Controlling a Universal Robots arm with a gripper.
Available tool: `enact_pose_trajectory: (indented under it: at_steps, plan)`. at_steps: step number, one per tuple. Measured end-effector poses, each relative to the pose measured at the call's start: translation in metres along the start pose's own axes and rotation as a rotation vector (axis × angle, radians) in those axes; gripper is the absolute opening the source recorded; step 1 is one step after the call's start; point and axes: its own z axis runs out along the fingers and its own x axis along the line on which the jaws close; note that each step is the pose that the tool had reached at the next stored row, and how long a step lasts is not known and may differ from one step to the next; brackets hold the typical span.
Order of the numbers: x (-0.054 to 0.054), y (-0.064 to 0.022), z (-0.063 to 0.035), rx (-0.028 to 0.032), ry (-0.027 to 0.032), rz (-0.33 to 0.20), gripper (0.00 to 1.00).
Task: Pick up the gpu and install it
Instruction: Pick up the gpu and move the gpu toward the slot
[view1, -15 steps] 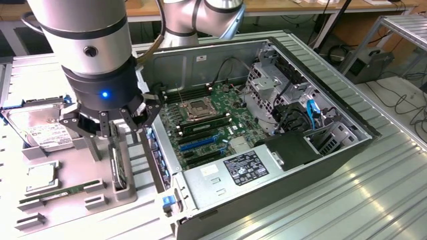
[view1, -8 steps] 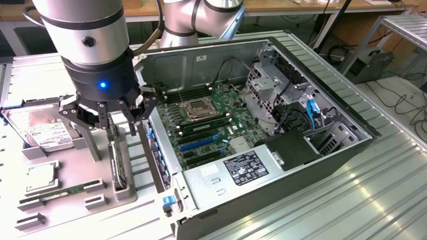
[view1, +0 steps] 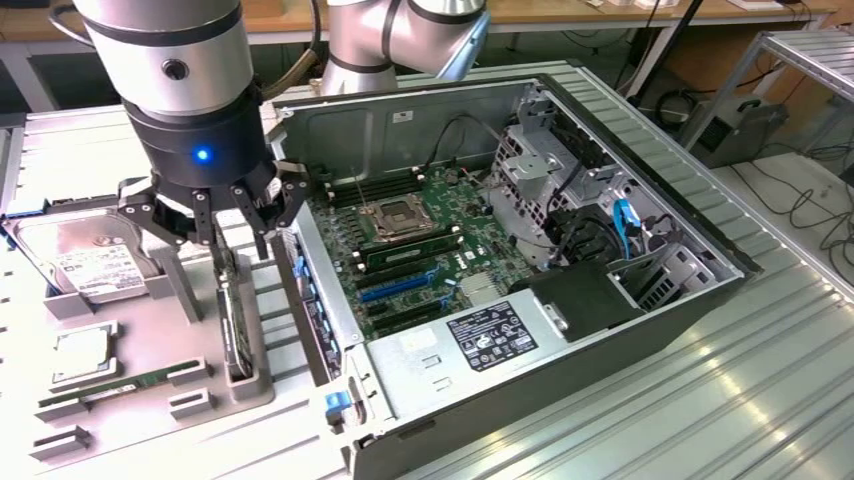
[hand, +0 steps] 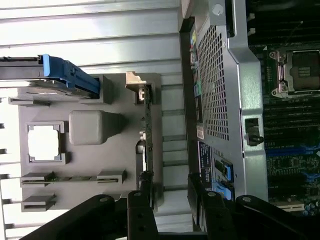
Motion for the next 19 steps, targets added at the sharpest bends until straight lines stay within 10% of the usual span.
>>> enact_pose_trajectory:
  at_steps: [19]
  plan:
    - [0.0012,0.0052,0.0068,-0.0001,-0.0001,0.0,0.42]
